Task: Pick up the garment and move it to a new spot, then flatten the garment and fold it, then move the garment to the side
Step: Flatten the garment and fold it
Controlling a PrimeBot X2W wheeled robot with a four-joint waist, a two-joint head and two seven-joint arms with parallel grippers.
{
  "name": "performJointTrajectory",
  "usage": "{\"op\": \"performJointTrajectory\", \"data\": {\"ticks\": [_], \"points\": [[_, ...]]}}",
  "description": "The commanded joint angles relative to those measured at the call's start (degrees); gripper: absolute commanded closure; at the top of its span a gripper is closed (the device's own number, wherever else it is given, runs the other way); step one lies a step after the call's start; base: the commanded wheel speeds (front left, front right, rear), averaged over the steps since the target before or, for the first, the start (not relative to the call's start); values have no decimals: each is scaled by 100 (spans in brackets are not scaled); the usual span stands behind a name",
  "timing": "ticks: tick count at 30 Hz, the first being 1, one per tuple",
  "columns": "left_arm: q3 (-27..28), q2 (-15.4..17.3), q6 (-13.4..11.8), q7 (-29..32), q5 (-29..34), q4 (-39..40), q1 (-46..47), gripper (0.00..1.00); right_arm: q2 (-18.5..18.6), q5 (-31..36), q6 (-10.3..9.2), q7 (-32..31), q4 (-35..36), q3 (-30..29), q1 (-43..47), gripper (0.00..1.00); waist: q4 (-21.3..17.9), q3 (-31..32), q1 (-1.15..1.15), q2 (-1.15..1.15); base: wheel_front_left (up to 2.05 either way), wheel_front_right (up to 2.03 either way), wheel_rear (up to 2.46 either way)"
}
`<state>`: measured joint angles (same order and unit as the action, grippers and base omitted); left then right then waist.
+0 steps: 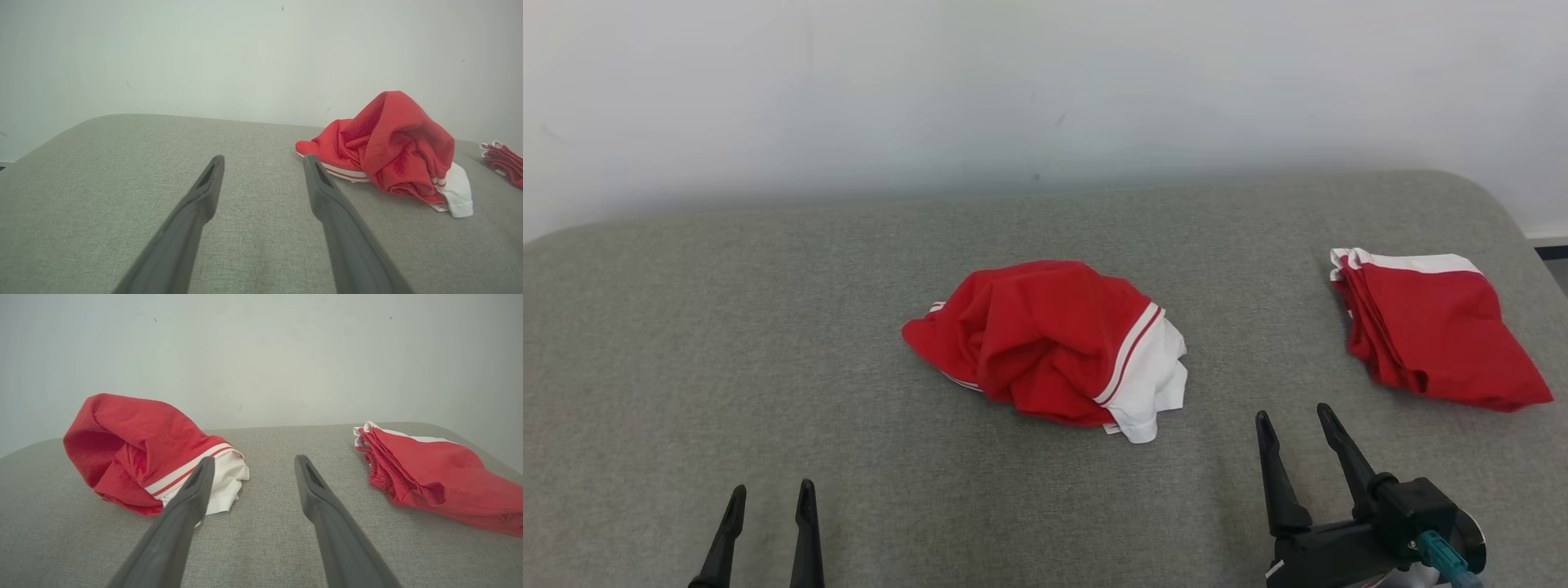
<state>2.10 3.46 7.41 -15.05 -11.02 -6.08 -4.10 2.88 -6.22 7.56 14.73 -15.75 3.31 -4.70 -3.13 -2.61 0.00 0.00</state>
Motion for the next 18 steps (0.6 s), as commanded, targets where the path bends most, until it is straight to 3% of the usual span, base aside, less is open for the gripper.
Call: {"op": "performJointTrajectory", "data": {"ticks": [1, 9, 18], "points": [[8, 1, 7, -17, -26, 25, 59, 0, 0, -27, -12, 32, -9, 25, -52, 0, -61, -3, 0, 0, 0, 0, 0], [-324, 41, 8, -16, -240, -100, 186, 0, 0, -90, -13, 34, -43, 137, -113, 0, -567, -139, 0, 0, 0, 0, 0], [-1697, 176, 2, -14, -677, -1054, 1057, 0, -1, -203, -13, 46, -62, 201, -237, 0, -1324, -396, 0, 0, 0, 0, 0]]}}
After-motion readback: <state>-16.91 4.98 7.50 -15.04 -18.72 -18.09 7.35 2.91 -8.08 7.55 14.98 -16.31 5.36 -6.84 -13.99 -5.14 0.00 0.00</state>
